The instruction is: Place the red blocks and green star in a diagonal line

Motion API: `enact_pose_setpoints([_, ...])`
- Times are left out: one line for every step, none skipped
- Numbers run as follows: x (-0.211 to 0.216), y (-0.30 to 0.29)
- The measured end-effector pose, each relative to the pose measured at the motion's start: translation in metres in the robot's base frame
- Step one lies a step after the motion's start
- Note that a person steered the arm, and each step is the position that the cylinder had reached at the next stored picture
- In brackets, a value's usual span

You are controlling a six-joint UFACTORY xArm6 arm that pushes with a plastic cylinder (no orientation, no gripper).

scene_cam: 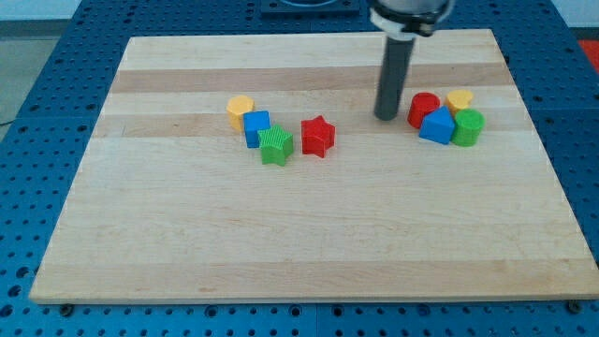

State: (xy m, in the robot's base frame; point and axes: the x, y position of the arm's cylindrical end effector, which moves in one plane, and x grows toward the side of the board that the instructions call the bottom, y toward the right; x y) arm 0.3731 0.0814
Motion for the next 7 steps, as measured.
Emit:
enact_pose_setpoints([-0.009, -0.081])
enact_pose_setpoints([0.007, -0.131])
enact_pose_setpoints([0.037, -0.138])
enact_pose_setpoints([0.052, -0.105])
enact_pose_setpoints([0.059, -0.084])
enact_pose_setpoints([0.045, -0.119])
enact_pose_setpoints([0.027, -0.11])
